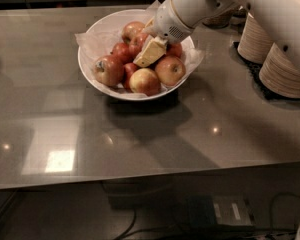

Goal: Pick apple from white bowl

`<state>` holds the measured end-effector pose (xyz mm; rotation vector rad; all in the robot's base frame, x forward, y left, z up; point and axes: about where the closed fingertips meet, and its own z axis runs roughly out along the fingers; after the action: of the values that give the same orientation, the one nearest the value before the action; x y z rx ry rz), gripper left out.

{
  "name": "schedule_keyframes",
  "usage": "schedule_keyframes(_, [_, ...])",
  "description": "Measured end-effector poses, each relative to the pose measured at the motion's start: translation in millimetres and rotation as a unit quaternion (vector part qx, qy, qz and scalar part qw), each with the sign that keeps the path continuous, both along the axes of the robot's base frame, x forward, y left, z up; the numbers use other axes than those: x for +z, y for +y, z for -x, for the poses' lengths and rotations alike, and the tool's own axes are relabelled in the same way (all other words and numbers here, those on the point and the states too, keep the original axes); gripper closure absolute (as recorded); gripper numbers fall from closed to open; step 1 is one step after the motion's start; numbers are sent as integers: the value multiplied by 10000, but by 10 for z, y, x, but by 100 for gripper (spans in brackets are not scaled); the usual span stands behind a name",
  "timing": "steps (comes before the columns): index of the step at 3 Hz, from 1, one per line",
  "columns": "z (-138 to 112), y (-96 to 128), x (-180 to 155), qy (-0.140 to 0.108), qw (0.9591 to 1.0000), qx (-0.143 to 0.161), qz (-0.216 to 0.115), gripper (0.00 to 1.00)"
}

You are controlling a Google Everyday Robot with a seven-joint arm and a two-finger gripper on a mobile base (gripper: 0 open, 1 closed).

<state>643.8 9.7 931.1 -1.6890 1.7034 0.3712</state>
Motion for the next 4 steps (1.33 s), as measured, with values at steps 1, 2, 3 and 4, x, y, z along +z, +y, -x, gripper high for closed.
schedule_keyframes(1, [70, -34, 374, -85, 9949, 280, -961, 100])
schedule_keyframes(2, [213, -41, 786, 13, 9795, 647, -1907, 100])
schedule_keyframes(3, [389, -98, 826, 388, 9718, 902, -2142, 100])
schedule_keyframes(4, [625, -165, 708, 823, 9724, 1107, -1882, 100])
